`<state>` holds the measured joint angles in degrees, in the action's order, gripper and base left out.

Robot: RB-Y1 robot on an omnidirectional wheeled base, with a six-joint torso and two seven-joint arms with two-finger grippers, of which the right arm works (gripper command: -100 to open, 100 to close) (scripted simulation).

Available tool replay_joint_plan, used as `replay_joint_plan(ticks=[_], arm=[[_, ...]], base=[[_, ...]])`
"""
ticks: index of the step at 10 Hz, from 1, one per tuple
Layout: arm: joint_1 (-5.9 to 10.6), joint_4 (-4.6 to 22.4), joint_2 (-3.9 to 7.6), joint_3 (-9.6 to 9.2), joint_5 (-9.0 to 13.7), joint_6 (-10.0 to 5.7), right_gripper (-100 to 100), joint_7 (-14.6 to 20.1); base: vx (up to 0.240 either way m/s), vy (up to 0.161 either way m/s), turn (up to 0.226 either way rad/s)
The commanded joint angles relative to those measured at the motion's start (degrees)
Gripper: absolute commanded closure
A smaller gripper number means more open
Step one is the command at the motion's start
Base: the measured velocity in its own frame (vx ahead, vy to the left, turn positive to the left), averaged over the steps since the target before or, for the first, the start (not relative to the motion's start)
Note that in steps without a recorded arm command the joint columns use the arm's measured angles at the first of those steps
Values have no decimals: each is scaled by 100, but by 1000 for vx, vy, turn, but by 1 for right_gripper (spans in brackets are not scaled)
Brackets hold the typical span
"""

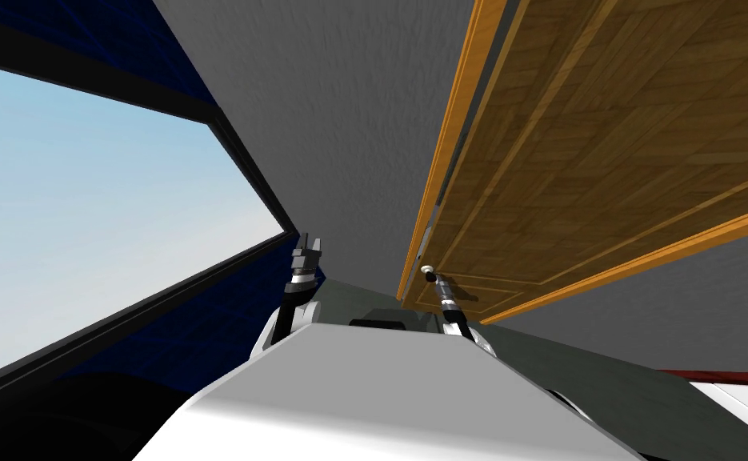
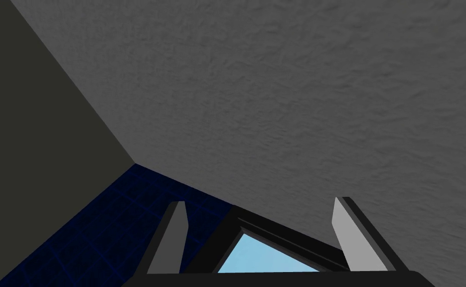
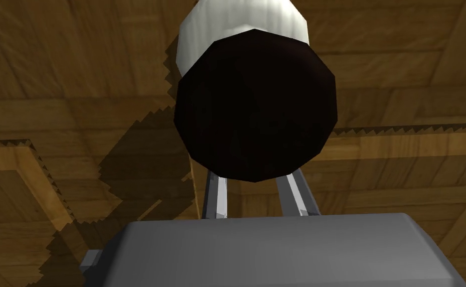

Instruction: Pull the door open

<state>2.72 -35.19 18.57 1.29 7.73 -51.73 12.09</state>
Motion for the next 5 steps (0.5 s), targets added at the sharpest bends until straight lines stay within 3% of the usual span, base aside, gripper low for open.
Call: replay_joint_plan(ticks=[1, 5], arm=[[70, 15, -81, -118, 6, -56, 100, 173], [74, 7, -56, -235, 193, -42, 100, 652]], base=[[-30, -13, 18], [-30, -14, 33]])
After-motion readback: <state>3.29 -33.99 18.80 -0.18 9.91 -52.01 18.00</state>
